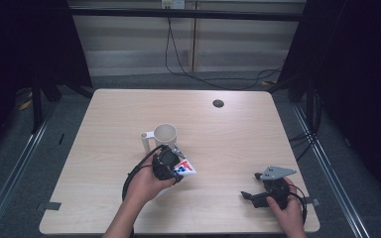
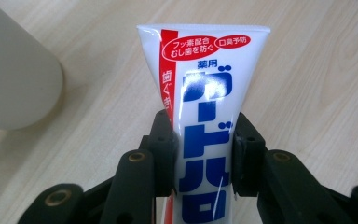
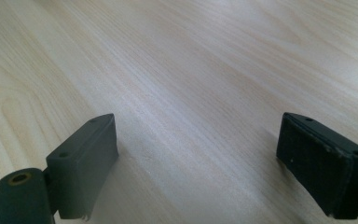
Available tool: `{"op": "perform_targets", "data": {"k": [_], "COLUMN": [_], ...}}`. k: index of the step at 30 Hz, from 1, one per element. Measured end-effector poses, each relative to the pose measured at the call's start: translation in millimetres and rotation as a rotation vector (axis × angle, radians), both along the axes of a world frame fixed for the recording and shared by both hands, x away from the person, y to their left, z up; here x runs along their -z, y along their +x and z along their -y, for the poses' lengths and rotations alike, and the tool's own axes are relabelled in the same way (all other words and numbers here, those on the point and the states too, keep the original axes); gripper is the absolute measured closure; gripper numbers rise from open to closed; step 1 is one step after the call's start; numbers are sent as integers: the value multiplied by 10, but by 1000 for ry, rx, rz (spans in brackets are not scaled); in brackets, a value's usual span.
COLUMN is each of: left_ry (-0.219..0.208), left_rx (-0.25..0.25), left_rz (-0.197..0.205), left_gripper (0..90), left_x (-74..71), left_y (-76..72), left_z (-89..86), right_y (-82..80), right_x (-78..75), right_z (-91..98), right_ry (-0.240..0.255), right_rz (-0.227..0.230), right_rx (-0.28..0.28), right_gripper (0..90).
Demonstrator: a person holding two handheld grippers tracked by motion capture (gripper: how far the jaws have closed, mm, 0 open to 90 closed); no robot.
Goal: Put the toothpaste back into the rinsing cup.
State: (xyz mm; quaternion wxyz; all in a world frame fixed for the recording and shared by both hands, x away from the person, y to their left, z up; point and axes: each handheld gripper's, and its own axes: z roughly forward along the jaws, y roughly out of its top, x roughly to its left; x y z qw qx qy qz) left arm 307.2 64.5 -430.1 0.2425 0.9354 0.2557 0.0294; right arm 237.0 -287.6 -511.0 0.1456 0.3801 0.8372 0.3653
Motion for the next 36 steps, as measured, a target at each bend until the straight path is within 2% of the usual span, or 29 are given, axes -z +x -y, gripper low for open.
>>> {"op": "perform_targets", "data": {"k": [1, 4, 10, 15, 24, 36], "left_ry": [-32, -68, -81, -115, -149, -179], "left_rx": [-7, -37, -58, -76, -109, -142], "left_rz": [13, 25, 41, 55, 93, 97], "left_gripper": [672, 672, 672, 670, 670, 668], "left_x": [-30, -65, -118, -213, -366, -507], "left_y": [5, 4, 22, 41, 92, 181], "left_z": [-27, -55, -97, -135, -174, -214], "right_y": [0, 0, 0, 0, 1, 1], "right_x": [0, 1, 0, 0, 0, 0], "right_z": [0, 0, 0, 0, 0, 0], "right_ry": [0, 0, 0, 0, 0, 0], "right_rz": [0, 1, 0, 0, 0, -1], "right_rx": [0, 0, 0, 0, 0, 0], "right_gripper": [118, 118, 118, 118, 118, 118]}}
